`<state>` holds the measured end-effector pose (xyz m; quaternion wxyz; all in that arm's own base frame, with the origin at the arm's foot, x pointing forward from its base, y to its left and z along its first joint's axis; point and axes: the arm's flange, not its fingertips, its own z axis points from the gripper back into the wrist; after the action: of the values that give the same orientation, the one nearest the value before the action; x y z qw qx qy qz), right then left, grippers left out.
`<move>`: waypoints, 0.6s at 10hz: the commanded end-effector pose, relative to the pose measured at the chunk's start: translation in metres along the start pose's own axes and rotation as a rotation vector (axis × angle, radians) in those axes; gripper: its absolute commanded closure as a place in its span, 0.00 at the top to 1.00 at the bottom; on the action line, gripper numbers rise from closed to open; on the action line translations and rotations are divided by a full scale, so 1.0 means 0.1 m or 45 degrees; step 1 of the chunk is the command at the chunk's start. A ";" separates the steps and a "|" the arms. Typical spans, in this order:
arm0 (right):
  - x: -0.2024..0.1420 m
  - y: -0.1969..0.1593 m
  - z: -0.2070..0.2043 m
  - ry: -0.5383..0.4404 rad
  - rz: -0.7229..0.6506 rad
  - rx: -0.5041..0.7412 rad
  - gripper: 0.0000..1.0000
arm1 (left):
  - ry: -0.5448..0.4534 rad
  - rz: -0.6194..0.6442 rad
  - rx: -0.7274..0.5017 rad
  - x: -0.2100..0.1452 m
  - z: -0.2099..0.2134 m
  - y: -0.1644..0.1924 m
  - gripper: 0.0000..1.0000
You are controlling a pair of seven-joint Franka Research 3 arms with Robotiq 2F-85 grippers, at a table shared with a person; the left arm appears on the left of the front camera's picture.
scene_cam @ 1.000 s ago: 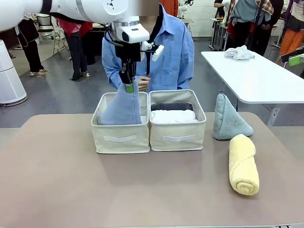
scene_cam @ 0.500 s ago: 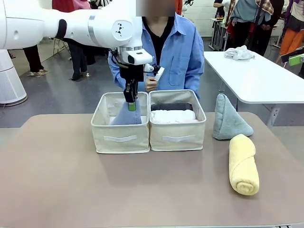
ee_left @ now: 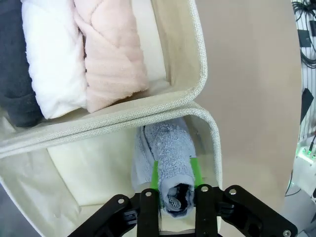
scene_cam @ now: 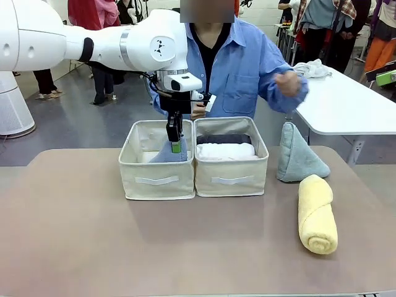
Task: Sort the towels based on their folding style.
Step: Pick up one triangle-folded towel and place it in the left Fabric basket.
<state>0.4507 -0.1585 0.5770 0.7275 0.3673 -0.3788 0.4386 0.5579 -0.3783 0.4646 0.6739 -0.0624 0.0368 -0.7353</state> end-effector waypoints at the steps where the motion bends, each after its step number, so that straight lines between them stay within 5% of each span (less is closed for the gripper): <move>1: 0.00 0.01 -0.01 -0.010 0.003 0.005 1.00 | -0.021 -0.005 0.024 -0.05 0.06 -0.06 1.00; 2: 0.00 0.01 -0.01 -0.010 0.003 0.005 1.00 | -0.027 -0.005 0.026 -0.06 0.08 -0.07 0.79; 3: 0.00 0.01 -0.01 -0.010 0.003 0.005 1.00 | -0.035 -0.009 0.017 -0.07 0.09 -0.06 1.00; 6: 0.00 0.01 -0.01 -0.010 0.003 0.005 1.00 | -0.030 -0.024 0.016 -0.07 0.09 -0.06 1.00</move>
<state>0.4507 -0.1585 0.5770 0.7275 0.3673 -0.3788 0.4386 0.5577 -0.3760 0.4731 0.6738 -0.0602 0.0303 -0.7358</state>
